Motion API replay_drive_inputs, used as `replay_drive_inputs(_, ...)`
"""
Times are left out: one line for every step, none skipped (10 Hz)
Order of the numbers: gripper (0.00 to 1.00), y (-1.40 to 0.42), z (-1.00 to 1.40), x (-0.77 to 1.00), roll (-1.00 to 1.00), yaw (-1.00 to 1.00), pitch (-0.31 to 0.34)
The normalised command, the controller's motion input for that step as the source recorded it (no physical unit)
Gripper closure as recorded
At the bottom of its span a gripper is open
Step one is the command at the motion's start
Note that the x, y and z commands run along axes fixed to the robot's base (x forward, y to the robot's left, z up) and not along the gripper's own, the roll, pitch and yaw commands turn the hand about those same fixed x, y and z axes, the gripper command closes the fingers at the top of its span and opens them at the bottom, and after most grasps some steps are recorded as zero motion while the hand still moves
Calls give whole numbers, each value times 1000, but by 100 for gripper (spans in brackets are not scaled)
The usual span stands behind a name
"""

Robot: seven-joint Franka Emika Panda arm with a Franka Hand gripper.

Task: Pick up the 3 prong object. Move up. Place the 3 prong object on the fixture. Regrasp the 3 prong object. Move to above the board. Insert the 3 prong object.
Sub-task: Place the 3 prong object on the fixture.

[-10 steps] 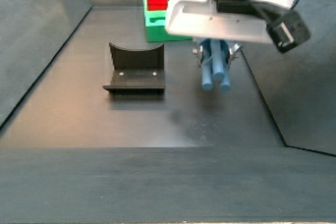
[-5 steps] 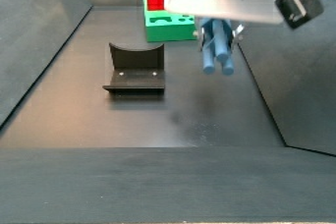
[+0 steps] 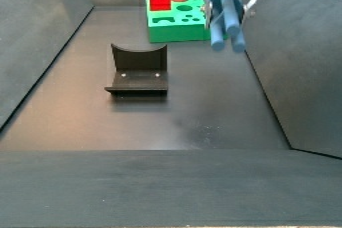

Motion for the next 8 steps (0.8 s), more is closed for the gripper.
replay_drive_inputs(100,13,539,-13,80,-5,62)
replay_drive_inputs(100,14,387,-5,83,2,72)
replay_drive_inputs(100,15,288,-2,85,6,79)
replay_drive_inputs(100,-199,29,1000,72,491,-122)
replay_drive_inputs(100,-198,2,1000,71,455,-111)
replay_drive_inputs(100,-181,-2,1000,63,337,-86)
replay_drive_inputs(100,-165,-4,1000,50,199,-47)
replay_drive_inputs(100,-158,-5,1000,42,133,-23)
